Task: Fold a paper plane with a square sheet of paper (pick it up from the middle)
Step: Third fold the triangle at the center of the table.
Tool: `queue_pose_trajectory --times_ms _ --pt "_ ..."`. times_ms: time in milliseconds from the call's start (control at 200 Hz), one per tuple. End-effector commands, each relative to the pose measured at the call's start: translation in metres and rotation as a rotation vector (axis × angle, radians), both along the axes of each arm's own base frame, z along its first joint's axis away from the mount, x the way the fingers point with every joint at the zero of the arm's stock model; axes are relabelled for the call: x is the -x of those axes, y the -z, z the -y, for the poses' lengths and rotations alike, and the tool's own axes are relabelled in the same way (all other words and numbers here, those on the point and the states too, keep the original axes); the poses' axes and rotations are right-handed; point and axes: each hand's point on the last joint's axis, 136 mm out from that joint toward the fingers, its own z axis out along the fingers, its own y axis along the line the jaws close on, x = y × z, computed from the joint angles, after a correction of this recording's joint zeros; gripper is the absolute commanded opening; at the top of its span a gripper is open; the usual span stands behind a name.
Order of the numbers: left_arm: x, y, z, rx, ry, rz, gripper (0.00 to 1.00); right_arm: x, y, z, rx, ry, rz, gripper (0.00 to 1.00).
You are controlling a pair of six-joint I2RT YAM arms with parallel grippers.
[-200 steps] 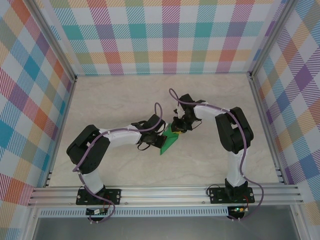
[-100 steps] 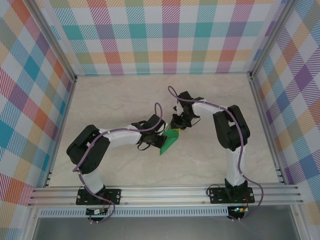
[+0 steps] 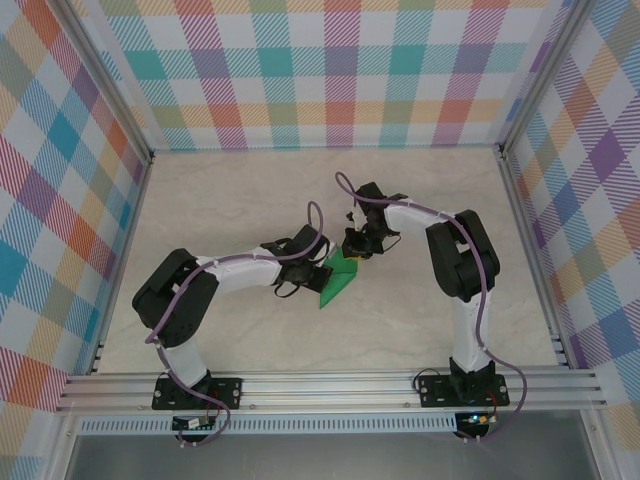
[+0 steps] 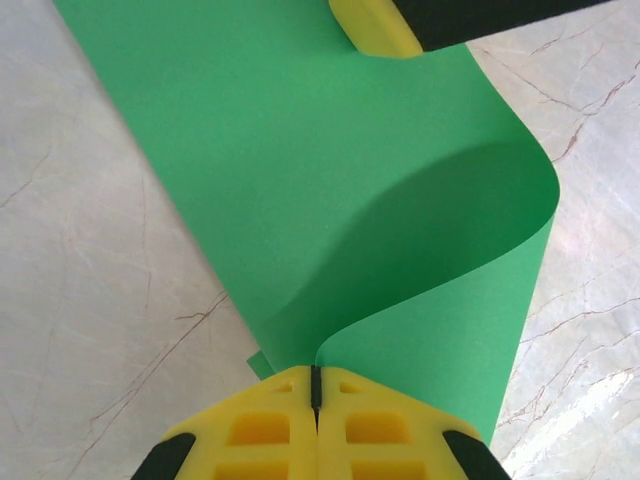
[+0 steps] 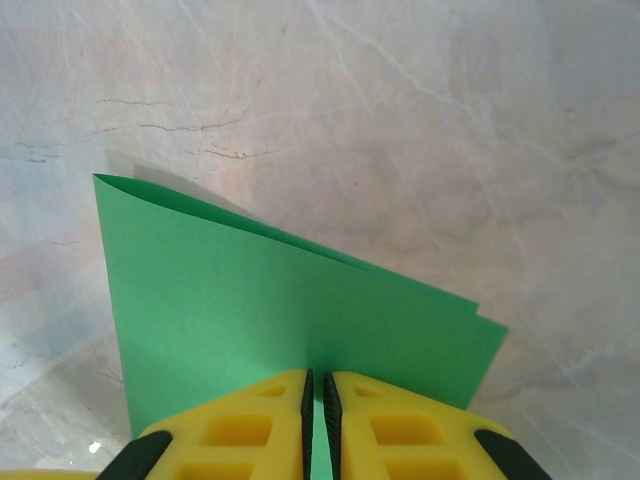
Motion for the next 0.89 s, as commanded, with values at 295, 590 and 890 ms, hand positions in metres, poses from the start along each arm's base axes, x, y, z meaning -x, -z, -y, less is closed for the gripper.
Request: queue_pose_trajectory --times_ms 295,590,890 --pt "-0.006 0.005 -0.005 -0.032 -0.016 -0.001 0.0 0.015 0.025 0.014 0.083 -0.015 -0.062 0.16" --pt "-0.001 0.004 -0.007 -0.019 -0.032 -0.028 0.0 0.016 0.025 0.016 0.091 -0.013 -0.059 0.16" --pt "0.003 0.003 -0.009 -0.014 -0.044 -0.04 0.0 0.016 0.027 0.016 0.096 -0.012 -0.06 0.16"
